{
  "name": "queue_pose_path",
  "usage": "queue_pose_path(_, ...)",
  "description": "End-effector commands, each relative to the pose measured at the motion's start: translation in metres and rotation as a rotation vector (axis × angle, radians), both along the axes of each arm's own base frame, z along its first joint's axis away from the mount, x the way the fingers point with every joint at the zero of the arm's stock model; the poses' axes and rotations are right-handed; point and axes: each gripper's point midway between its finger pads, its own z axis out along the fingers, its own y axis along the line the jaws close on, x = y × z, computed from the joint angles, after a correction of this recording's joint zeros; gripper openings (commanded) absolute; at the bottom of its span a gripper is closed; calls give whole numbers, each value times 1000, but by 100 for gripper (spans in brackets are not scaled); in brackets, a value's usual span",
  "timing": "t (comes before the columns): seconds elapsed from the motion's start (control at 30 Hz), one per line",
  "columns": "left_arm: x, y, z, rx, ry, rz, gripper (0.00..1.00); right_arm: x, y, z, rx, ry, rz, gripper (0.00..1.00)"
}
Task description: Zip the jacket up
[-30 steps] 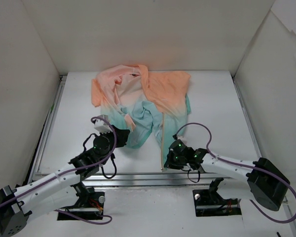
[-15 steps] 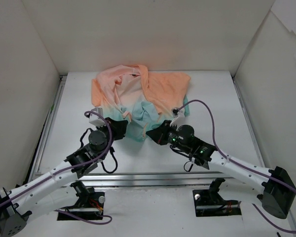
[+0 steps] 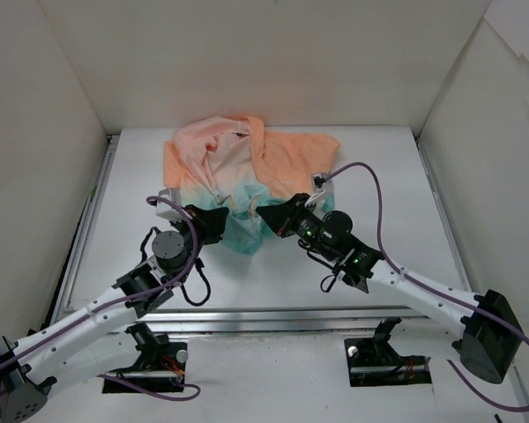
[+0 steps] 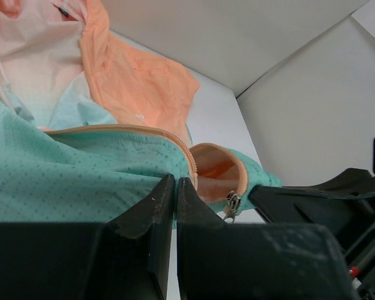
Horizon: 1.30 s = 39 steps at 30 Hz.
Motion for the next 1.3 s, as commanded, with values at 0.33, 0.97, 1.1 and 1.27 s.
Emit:
queue_pose_path(0.33,5,-7,44,7,-219,-19,0,4,11,61,153,-83,120,0)
queue_pose_path(0.97,1,-15,53,-98,-269,-55,0,8,11,64,310,-45,154,0)
queue_pose_path(1.1,0,-16,56,-104,-283,-60,0,7,11,63,314,-43,160,0)
queue_pose_path(1.27,0,-16,57,-110,-285,-61,0,5,10,60,319,-43,159,0)
